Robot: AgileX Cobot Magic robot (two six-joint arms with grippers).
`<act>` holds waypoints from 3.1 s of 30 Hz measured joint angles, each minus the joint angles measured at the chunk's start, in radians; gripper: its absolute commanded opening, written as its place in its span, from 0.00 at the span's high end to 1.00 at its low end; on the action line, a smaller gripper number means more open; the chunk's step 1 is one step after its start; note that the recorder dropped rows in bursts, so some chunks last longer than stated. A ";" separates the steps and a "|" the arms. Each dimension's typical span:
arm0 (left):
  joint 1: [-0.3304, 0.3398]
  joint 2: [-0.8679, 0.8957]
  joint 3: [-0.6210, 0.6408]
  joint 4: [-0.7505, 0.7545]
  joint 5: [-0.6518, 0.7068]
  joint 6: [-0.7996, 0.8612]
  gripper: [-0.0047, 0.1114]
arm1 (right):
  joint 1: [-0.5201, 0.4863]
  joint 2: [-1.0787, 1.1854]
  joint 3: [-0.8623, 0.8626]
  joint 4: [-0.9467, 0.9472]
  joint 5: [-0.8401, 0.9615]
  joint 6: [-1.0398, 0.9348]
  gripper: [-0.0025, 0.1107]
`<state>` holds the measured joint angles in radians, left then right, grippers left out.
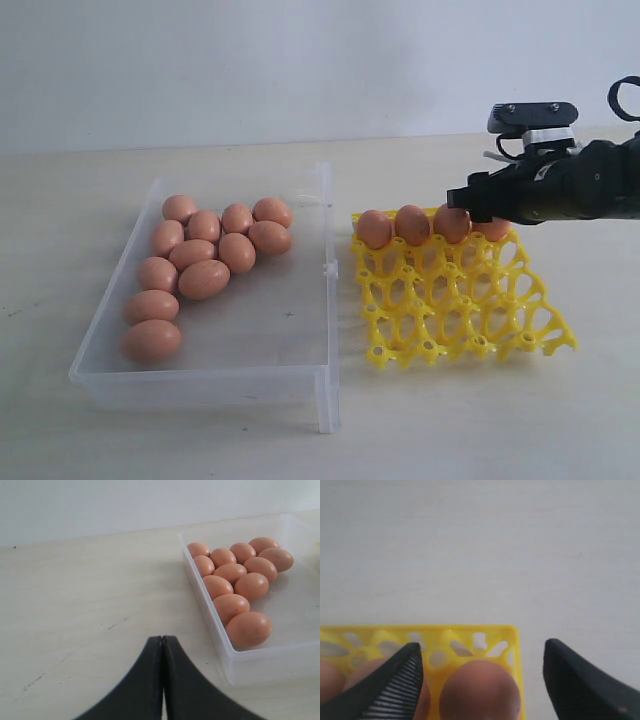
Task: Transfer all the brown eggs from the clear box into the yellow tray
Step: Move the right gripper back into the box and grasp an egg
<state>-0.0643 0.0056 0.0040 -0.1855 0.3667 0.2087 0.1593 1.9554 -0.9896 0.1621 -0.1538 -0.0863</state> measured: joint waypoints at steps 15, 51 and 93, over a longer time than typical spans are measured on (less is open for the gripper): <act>0.000 0.000 0.000 0.000 0.000 0.000 0.96 | 0.156 -0.199 -0.120 0.032 0.338 -0.057 0.74; 0.000 0.000 0.000 0.000 0.000 0.000 0.96 | 0.753 0.345 -0.903 0.117 1.032 -0.795 0.48; 0.000 0.000 0.000 0.000 0.000 0.000 0.96 | 0.770 0.452 -0.911 0.092 1.006 -0.718 0.89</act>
<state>-0.0643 0.0056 0.0040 -0.1855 0.3667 0.2087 0.9289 2.4078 -1.9005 0.2546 0.8520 -0.8038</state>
